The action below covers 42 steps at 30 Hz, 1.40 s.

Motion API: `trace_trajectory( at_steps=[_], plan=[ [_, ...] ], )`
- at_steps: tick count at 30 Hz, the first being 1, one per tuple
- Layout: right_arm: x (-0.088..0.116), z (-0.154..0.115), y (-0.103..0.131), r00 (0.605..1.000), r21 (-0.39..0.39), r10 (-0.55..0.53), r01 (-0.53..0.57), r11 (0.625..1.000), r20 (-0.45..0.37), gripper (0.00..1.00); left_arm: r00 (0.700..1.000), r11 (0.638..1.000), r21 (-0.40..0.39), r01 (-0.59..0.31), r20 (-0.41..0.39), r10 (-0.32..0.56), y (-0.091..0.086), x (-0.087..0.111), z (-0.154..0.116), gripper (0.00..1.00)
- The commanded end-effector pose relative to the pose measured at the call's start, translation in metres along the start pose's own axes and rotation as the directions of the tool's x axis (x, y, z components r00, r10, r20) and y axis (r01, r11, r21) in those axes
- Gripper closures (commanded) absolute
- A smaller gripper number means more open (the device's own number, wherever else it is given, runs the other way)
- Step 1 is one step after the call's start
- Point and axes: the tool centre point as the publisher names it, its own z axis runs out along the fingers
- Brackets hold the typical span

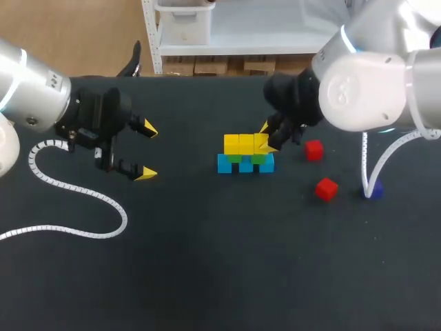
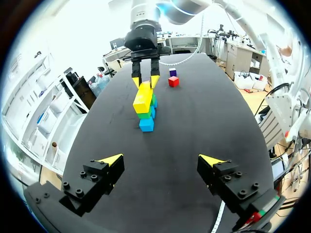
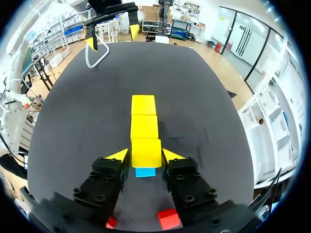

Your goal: Place the blue cubes, place green cubes on the blue cubes, place the yellow cubes on the green cubes, then place the red cubes on the yellow cubes, and place purple cube on the red cubes.

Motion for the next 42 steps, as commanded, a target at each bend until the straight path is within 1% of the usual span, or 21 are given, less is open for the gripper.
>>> trace_trajectory(
  at_steps=[1, 3, 5, 6, 7, 10, 13, 15, 16, 21, 25, 30, 34, 39, 42],
  plan=[
    [0.001, 0.0, -0.001, 1.0, -0.004, 0.003, -0.003, 1.0, 0.0, 0.55, 1.0, 1.0, -0.002, -0.002, 0.004, 0.002, 0.0, 0.001, 0.0, 0.0],
    [0.001, 0.0, -0.001, 1.0, -0.006, 0.003, -0.003, 1.0, -0.001, 0.47, 1.0, 1.0, -0.002, -0.002, 0.004, 0.002, 0.0, 0.001, 0.0, 0.0],
    [0.001, 0.0, -0.001, 1.0, -0.007, 0.005, -0.005, 1.0, -0.001, 0.25, 1.0, 1.0, -0.002, -0.002, 0.004, 0.002, 0.0, 0.001, 0.0, 0.0],
    [0.001, 0.0, -0.001, 1.0, -0.007, 0.006, -0.006, 1.0, -0.001, 0.18, 1.0, 1.0, -0.002, -0.002, 0.004, 0.002, 0.0, 0.001, 0.0, 0.0],
    [0.001, 0.0, -0.001, 1.0, -0.008, 0.007, -0.007, 1.0, -0.002, 0.0, 1.0, 1.0, -0.002, -0.002, 0.004, 0.002, 0.0, 0.001, 0.0, 0.0],
    [0.003, -0.005, 0.0, 1.0, -0.012, 0.013, -0.013, 1.0, 0.004, 0.0, 1.0, 1.0, -0.002, -0.002, 0.004, 0.002, 0.0, 0.001, 0.0, 0.0],
    [0.009, -0.016, 0.002, 0.999, -0.035, 0.019, -0.017, 0.999, 0.046, 0.0, 1.0, 1.0, -0.002, -0.002, 0.004, 0.002, 0.0, 0.001, 0.0, 0.0],
    [0.012, -0.024, 0.003, 0.999, -0.044, 0.005, -0.002, 0.999, 0.049, 0.0, 1.0, 1.0, -0.002, -0.002, 0.004, 0.002, 0.0, 0.001, 0.0, 0.0],
    [0.015, -0.028, 0.004, 0.998, -0.051, -0.011, 0.014, 0.999, 0.065, 0.0, 1.0, 1.0, -0.002, -0.002, 0.004, 0.002, 0.0, 0.001, 0.0, 0.0],
    [0.032, -0.05, 0.002, 0.996, -0.061, -0.062, 0.066, 0.996, 0.064, 0.0, 1.0, 1.0, -0.002, -0.002, 0.004, 0.002, 0.0, 0.001, 0.0, 0.0],
    [0.048, -0.062, -0.002, 0.996, -0.059, -0.075, 0.079, 0.995, 0.057, 0.0, 1.0, 1.0, -0.002, -0.002, 0.004, 0.002, 0.0, 0.001, 0.0, 0.0],
    [0.069, -0.068, -0.006, 0.995, -0.06, -0.087, 0.09, 0.994, 0.05, 0.0, 1.0, 1.0, -0.002, -0.002, 0.004, 0.002, 0.0, 0.001, 0.0, 0.0],
    [0.082, -0.073, -0.004, 0.994, -0.05, -0.098, 0.1, 0.994, 0.04, 0.0, 1.0, 1.0, -0.002, -0.002, 0.004, 0.002, 0.0, 0.001, 0.0, 0.0],
    [0.095, -0.073, -0.003, 0.994, -0.048, -0.102, 0.103, 0.994, 0.032, 0.0, 1.0, 1.0, -0.002, -0.002, 0.004, 0.002, 0.0, 0.001, 0.0, 0.0],
    [0.103, -0.071, -0.007, 0.994, -0.038, -0.11, 0.111, 0.993, 0.027, 0.0, 1.0, 1.0, -0.002, -0.002, 0.004, 0.002, 0.0, 0.001, 0.0, 0.0]
  ],
)
